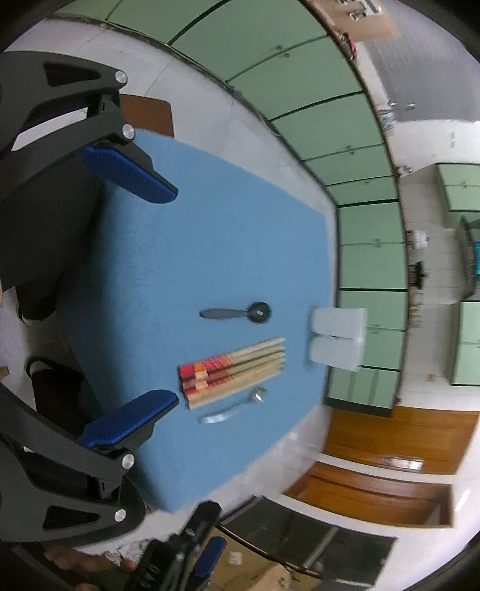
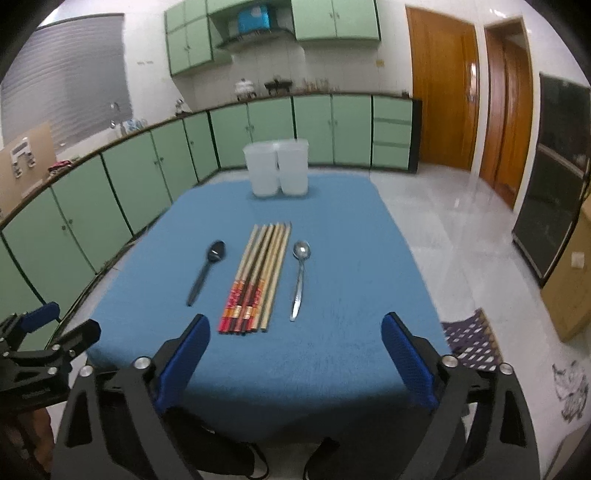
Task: Organize utensils
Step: 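Grasp the black spoon with the left tool while the right tool grasps the metal spoon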
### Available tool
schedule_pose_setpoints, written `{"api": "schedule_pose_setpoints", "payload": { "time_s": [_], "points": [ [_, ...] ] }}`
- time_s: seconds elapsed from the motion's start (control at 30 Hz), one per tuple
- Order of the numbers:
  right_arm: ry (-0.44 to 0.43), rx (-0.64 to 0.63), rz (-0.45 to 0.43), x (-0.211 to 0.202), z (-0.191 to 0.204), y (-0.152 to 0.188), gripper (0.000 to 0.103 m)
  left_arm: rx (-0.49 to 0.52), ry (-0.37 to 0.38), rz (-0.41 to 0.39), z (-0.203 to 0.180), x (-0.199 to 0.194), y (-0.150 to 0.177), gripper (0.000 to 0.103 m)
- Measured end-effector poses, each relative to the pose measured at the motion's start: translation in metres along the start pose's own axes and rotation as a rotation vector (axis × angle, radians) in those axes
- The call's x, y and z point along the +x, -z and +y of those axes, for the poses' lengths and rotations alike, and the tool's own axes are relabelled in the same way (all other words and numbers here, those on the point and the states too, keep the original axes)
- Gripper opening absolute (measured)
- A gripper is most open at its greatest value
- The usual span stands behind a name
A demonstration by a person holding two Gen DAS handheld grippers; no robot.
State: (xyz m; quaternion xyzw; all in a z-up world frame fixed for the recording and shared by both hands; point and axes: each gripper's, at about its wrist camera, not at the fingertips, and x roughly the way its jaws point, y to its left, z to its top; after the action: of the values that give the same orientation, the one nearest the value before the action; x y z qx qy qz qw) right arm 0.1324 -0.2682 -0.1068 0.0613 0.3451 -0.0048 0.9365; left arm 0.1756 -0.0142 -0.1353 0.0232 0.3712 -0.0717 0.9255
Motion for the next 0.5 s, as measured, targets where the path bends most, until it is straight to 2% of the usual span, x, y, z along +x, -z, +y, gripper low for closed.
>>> {"api": "schedule_pose_setpoints", "payload": {
  "time_s": [0.2,0.3,0.4,0.5],
  "points": [
    [-0.016,0.036,0.125,0.077,-0.015,0.005,0.058,0.019,0.027,0.104,0.002,0.083,-0.007,0.098],
    [-0.024,0.041,0.167,0.105,-0.018,0.009,0.047,0.005,0.035,0.157,0.005,0.118,-0.009,0.098],
    [-0.049,0.043,0.196,0.123,-0.017,0.013,0.043,-0.015,0.035,0.215,0.011,0.148,-0.01,0.098],
    [-0.07,0.033,0.201,0.133,-0.014,0.013,0.043,-0.012,0.038,0.234,0.011,0.163,-0.013,0.098]
  ]
}}
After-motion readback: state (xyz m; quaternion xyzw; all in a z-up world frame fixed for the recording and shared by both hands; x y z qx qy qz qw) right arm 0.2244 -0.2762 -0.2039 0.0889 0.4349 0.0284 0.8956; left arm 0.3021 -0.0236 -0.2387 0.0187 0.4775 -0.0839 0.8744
